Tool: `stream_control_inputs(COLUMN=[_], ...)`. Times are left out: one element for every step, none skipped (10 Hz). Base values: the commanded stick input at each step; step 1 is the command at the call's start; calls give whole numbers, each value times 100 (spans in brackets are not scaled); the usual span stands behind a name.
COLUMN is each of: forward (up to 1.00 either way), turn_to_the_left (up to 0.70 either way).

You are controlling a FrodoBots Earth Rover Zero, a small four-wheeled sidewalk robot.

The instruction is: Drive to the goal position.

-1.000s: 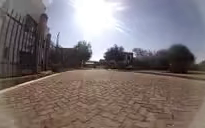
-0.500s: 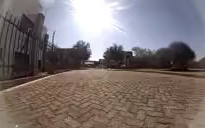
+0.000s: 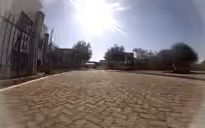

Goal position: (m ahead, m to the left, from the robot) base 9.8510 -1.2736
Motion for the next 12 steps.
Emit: stream_control_inputs(forward=[100, 100, 100, 100, 100, 100, 100, 100, 100, 100, 100, 100], turn_to_the_left=[0, 0, 0, 0, 0, 0, 0, 0, 0, 0, 0, 0])
